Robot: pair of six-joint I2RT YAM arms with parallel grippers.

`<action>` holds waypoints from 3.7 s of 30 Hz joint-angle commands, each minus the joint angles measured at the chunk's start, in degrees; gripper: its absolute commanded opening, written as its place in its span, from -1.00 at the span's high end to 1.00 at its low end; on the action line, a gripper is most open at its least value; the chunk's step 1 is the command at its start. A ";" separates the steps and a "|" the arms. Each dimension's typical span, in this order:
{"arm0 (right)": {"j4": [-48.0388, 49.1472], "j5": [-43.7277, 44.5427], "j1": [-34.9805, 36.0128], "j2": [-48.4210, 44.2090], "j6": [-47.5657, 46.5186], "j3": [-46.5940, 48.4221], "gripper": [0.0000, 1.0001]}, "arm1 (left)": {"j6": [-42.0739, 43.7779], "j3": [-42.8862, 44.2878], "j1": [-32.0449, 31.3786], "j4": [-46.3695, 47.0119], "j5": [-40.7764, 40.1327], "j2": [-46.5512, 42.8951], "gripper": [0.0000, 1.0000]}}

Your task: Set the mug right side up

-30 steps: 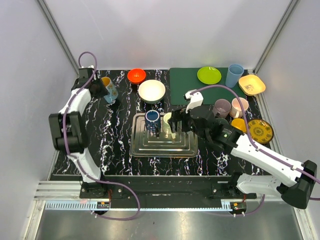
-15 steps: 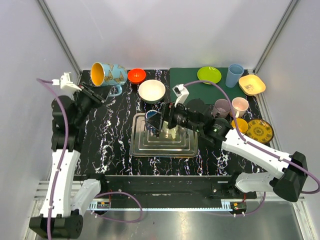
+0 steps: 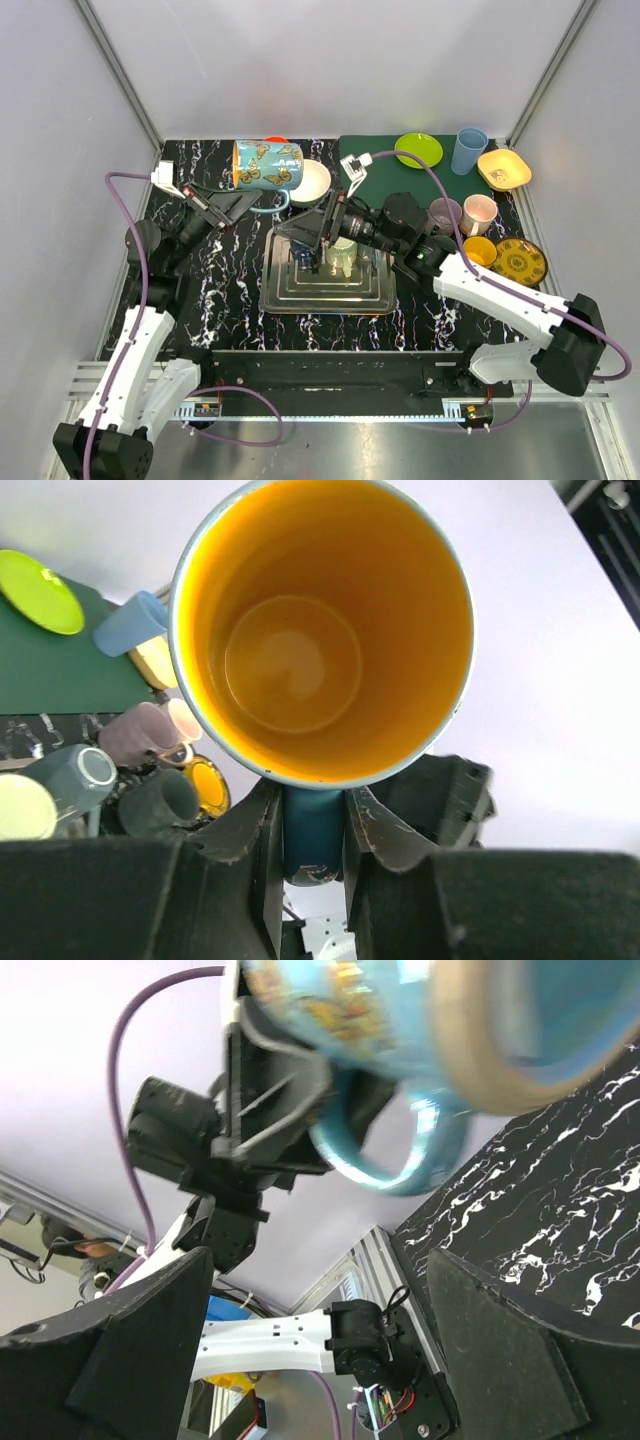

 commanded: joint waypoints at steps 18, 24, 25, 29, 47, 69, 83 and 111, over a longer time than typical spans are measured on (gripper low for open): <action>15.46 -10.46 -6.95 10.11 7.12 9.49 -0.46 | -1.21 -0.31 -5.43 14.57 2.63 -3.98 1.00; 19.06 -16.35 -7.12 13.27 10.45 11.96 0.04 | -0.95 -1.11 -5.79 14.65 2.89 -3.54 1.00; 19.85 -17.05 -7.04 13.80 11.33 11.96 0.11 | -0.95 -1.11 -5.88 14.65 3.06 -3.27 1.00; 20.56 -17.84 -7.21 14.42 11.78 12.83 0.53 | -0.34 -1.11 -6.05 14.30 3.68 -2.92 1.00; -45.16 18.17 -0.11 14.14 -24.86 33.37 1.00 | 27.62 22.35 -5.88 -55.81 -48.31 -8.81 -0.54; -54.59 31.19 5.62 46.41 -29.35 55.28 1.00 | 26.39 16.21 -8.86 -60.93 -60.83 -13.82 -0.86; -46.15 36.81 3.86 50.98 -30.50 50.19 1.00 | 25.25 11.20 -9.04 -59.00 -58.90 -14.52 -0.85; -39.64 35.41 3.33 45.36 -26.63 35.51 0.92 | 22.52 7.16 -9.04 -57.59 -54.15 -14.61 -0.83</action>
